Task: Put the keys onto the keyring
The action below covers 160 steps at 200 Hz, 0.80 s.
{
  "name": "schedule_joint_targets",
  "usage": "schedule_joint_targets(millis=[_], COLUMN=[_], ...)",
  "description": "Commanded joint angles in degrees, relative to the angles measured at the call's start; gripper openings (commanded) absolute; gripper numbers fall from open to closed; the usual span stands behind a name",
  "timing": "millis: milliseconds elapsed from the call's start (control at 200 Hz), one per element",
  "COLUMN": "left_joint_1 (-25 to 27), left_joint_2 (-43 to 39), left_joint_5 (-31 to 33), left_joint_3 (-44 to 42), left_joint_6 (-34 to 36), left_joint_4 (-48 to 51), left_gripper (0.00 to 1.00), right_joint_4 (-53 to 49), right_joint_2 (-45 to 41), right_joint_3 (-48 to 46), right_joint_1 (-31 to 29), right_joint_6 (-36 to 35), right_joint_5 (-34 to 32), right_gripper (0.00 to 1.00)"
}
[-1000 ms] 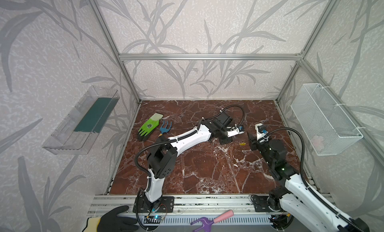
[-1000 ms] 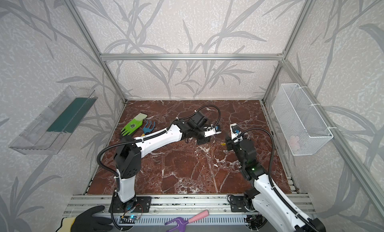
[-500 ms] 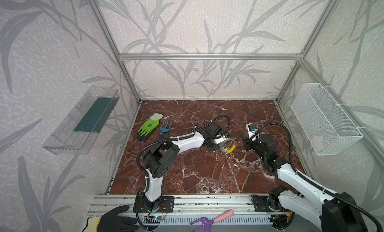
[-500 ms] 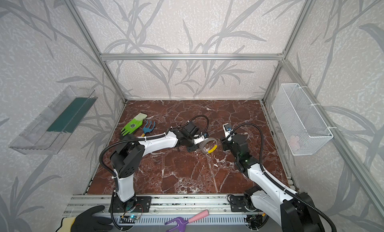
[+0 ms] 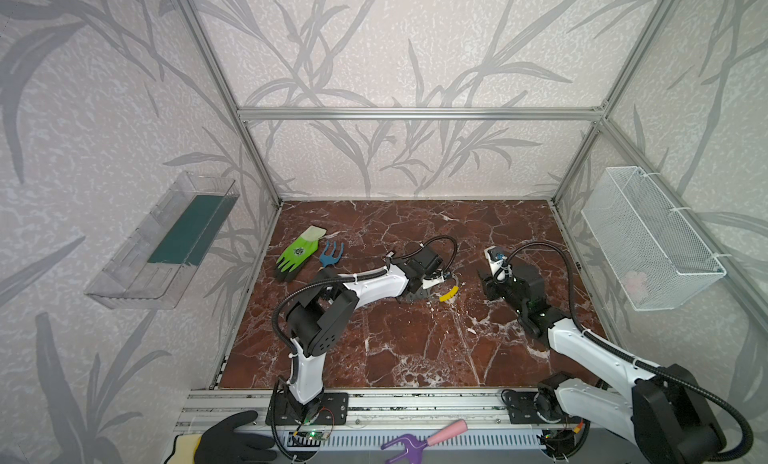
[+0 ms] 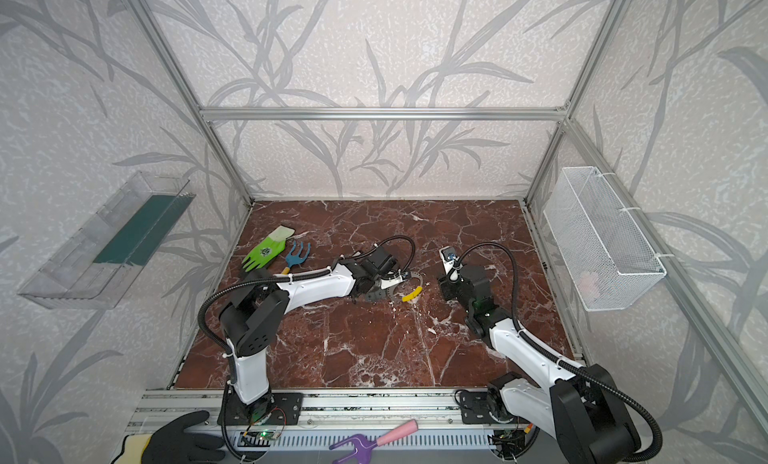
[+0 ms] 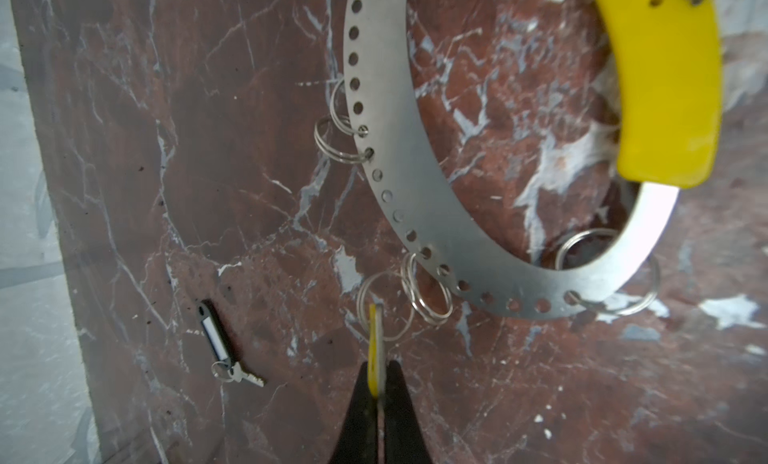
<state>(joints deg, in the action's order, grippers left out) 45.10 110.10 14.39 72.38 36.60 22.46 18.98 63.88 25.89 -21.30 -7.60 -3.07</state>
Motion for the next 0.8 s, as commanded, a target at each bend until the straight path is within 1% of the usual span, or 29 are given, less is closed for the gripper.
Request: schedule_joint_targets(millis=[0, 125, 260, 295, 380, 425, 505, 570, 580, 590, 635, 745, 795], left_joint_1=[0.04, -0.01, -0.63, -1.02, -1.81, -2.1, -2.36, -2.73, -2.85, -2.96, -3.54, -5.08, -6.38], left_joint_2=[0.56, 2.49, 3.52, 3.78, 4.16, 3.95, 2.79, 1.03, 0.58, 0.32, -1.35, -6.51, -9.19], left_joint_5=[6.24, 9.25, 14.84, 16.27, 17.95, 17.73, 17.64, 16.57, 16.33, 15.92, 14.64, 11.4, 8.28], left_joint_3=[-1.2, -1.66, -2.92, -2.97, -3.02, -3.21, -3.69, -4.08, -4.15, -4.17, -4.18, -4.68, -4.96], left_joint_6=[3.58, 5.25, 5.99, 6.09, 6.59, 6.34, 5.16, 3.24, 2.83, 2.46, 0.72, -2.98, -4.88], left_joint_4=[0.14, -1.16, -5.31, -6.07, -6.41, -6.37, -7.07, -7.58, -7.42, -7.32, -6.46, -4.98, -4.81], left_gripper=[0.0, 0.0, 0.03, 0.06, 0.18, 0.26, 0.38, 0.43, 0.45, 0.5, 0.61, 0.63, 0.63], right_joint_4=[0.18, -0.54, -1.04, -1.18, -1.64, -1.9, -2.59, -2.98, -2.94, -2.98, -3.53, -7.78, -7.92], right_joint_2=[0.62, 0.9, 0.72, 0.72, 1.05, 1.44, 2.41, 3.11, 3.21, 3.3, 3.75, 5.14, 6.72], right_joint_3=[1.67, 1.92, 1.96, 1.88, 2.05, 2.33, 2.97, 3.58, 3.67, 3.76, 4.43, 7.99, 9.0], right_joint_1=[0.29, 0.29, 0.3, 0.29, 0.32, 0.29, 0.3, 0.29, 0.29, 0.29, 0.29, 0.29, 0.29], right_joint_6=[-1.0, -1.62, -1.88, -1.81, -0.93, -0.18, 1.71, 3.17, 3.35, 3.5, 4.81, 7.52, 9.55], right_joint_5=[0.87, 1.14, 1.14, 1.09, 0.97, 0.74, 0.64, 1.11, 1.2, 1.35, 2.02, 4.8, 6.41], right_gripper=[0.55, 0.55, 0.55, 0.55, 0.56, 0.55, 0.55, 0.55, 0.55, 0.55, 0.55, 0.55, 0.54])
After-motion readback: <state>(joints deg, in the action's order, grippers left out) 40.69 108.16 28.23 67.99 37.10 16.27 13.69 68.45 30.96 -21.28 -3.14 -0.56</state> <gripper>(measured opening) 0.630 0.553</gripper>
